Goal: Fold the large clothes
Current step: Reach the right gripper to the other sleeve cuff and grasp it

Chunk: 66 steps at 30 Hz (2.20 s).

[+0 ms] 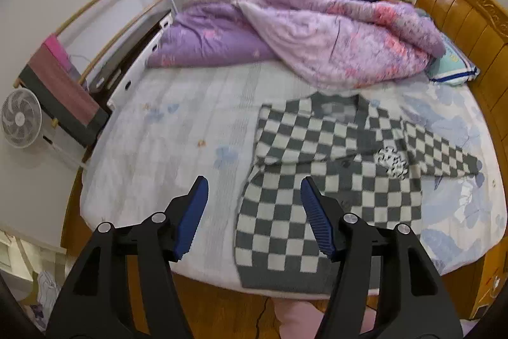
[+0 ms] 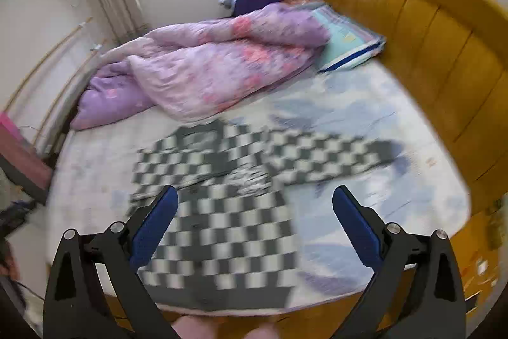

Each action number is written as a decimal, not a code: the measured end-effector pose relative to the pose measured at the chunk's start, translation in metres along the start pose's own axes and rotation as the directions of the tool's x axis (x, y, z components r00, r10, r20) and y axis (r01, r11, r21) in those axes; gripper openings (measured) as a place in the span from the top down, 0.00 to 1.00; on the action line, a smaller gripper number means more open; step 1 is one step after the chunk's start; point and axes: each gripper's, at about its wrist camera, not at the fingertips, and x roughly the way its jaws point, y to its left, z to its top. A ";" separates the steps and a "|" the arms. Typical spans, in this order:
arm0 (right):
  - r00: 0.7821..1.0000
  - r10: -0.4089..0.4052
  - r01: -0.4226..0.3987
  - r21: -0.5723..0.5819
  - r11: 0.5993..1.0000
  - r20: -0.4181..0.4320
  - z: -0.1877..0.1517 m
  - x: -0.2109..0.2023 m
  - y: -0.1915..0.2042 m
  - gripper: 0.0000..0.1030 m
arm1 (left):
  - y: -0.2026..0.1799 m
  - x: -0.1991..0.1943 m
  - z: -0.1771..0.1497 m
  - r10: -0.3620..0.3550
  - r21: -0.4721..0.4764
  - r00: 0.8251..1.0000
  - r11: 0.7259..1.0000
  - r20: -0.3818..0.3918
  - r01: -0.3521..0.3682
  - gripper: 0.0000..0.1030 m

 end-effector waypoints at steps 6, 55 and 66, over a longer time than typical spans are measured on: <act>0.997 -0.070 0.067 0.067 0.996 0.045 0.009 -0.019 -0.050 0.08 | -0.025 -0.022 0.022 -0.029 0.026 0.997 0.999 0.075 0.027 0.32; 0.982 -0.012 0.138 0.673 0.726 -0.187 -0.011 0.283 -0.342 0.08 | -0.455 0.234 0.118 -0.210 0.352 0.902 0.868 -0.378 0.349 0.11; 0.961 0.043 0.196 0.785 0.588 -0.272 -0.041 0.411 -0.402 0.11 | -0.468 0.304 0.081 -0.134 0.341 0.900 0.894 -0.415 0.291 0.11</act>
